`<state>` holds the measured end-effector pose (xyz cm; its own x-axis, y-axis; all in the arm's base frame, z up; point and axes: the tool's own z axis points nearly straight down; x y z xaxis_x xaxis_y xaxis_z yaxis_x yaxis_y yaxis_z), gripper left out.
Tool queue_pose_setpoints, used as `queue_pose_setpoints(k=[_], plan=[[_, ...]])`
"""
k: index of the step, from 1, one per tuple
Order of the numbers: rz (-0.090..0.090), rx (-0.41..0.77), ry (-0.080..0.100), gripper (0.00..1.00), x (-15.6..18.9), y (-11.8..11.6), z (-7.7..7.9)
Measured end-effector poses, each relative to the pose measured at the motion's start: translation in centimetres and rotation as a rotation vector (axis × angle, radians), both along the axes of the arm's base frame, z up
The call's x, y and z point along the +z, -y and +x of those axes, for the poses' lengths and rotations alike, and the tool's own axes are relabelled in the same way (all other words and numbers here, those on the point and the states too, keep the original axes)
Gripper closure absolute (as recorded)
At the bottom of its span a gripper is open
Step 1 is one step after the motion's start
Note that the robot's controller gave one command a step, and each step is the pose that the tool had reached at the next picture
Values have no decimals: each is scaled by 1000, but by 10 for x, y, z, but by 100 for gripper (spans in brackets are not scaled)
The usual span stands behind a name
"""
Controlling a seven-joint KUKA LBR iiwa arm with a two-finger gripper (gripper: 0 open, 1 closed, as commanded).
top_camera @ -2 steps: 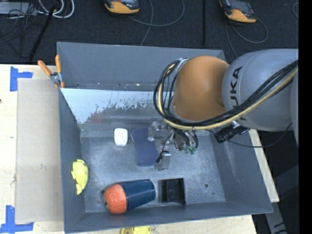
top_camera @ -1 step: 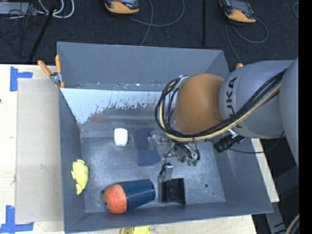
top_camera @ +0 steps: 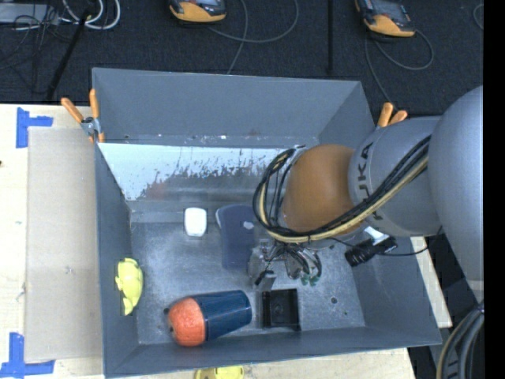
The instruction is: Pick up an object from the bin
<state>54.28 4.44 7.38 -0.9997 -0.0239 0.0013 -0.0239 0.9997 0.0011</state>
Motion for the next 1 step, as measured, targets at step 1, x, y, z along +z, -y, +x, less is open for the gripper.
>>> queue_pose_setpoints(k=[1], plan=[[0, -2, 4, 0, 0, 1, 1]])
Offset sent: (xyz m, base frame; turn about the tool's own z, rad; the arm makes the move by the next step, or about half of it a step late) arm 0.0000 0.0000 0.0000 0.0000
